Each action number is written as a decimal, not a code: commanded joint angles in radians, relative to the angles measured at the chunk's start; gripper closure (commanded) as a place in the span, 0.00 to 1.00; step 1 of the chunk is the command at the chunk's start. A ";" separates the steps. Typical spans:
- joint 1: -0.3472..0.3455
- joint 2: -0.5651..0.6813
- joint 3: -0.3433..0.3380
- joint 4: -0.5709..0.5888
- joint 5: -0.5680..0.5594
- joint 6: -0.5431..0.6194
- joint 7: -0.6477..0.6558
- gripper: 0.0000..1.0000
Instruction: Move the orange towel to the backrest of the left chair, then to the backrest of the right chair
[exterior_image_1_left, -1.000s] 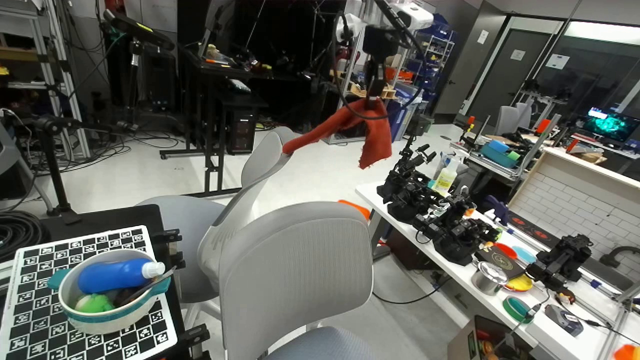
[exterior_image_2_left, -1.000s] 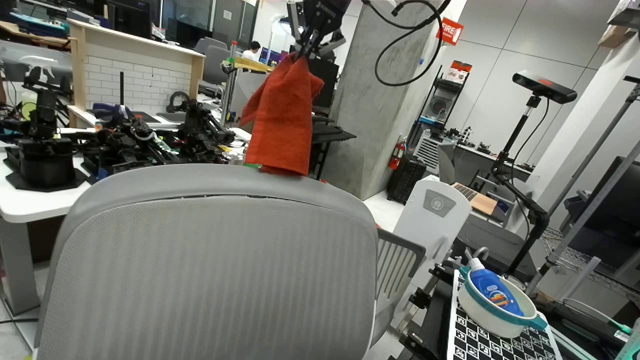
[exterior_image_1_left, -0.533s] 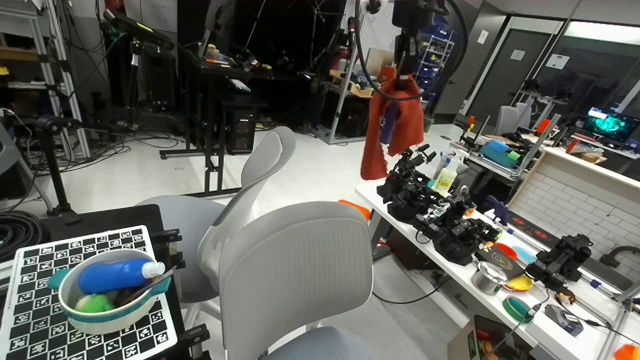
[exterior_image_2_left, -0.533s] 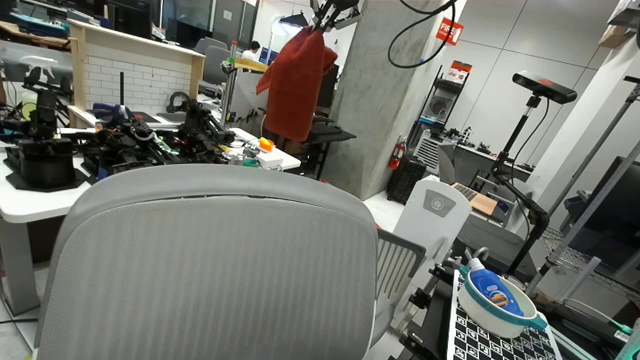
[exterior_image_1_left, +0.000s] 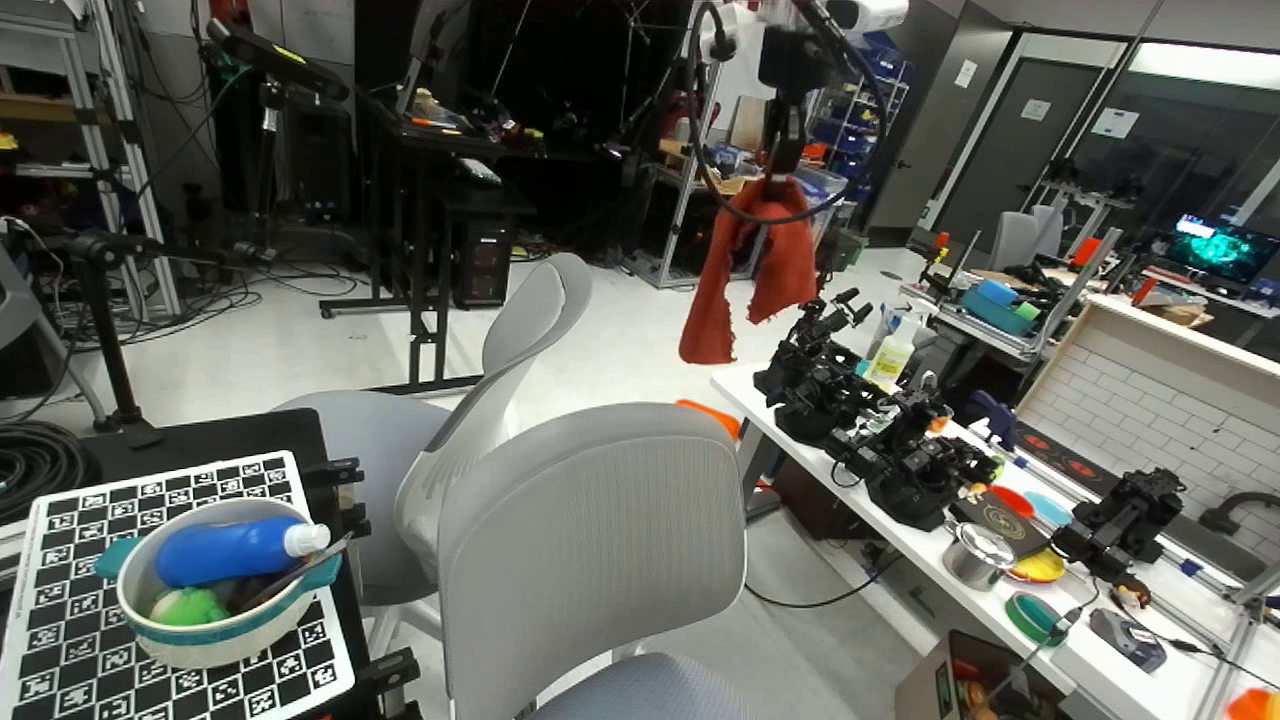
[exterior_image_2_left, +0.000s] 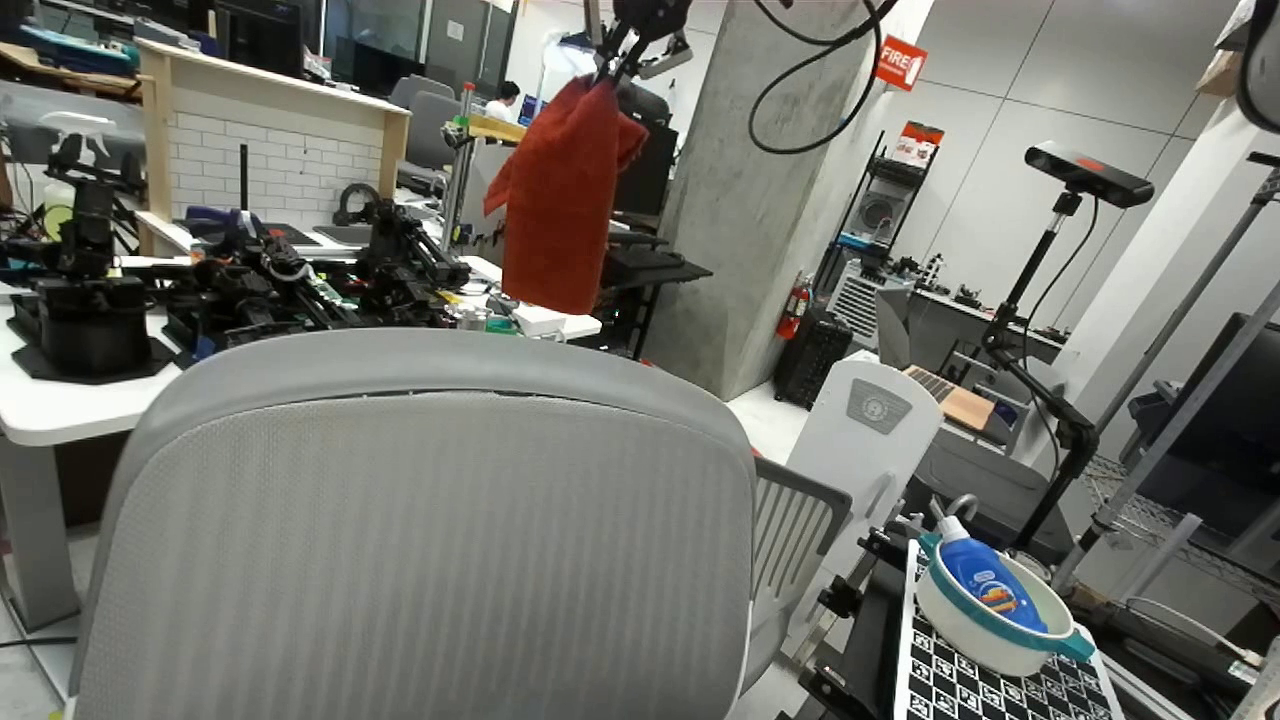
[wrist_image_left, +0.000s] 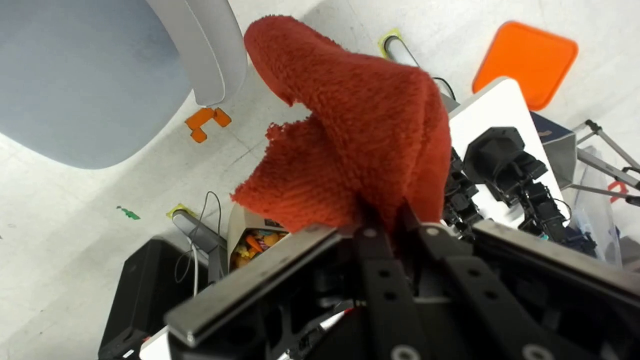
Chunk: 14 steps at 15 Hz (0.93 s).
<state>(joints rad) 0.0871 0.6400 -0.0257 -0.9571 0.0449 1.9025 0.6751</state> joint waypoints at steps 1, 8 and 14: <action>0.041 0.047 -0.002 0.018 -0.020 0.006 0.037 0.98; 0.088 0.047 -0.011 -0.056 -0.028 0.032 0.063 0.98; 0.097 -0.099 -0.029 -0.344 -0.057 0.217 0.108 0.98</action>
<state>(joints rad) 0.1684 0.6581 -0.0330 -1.1041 0.0141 2.0211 0.7446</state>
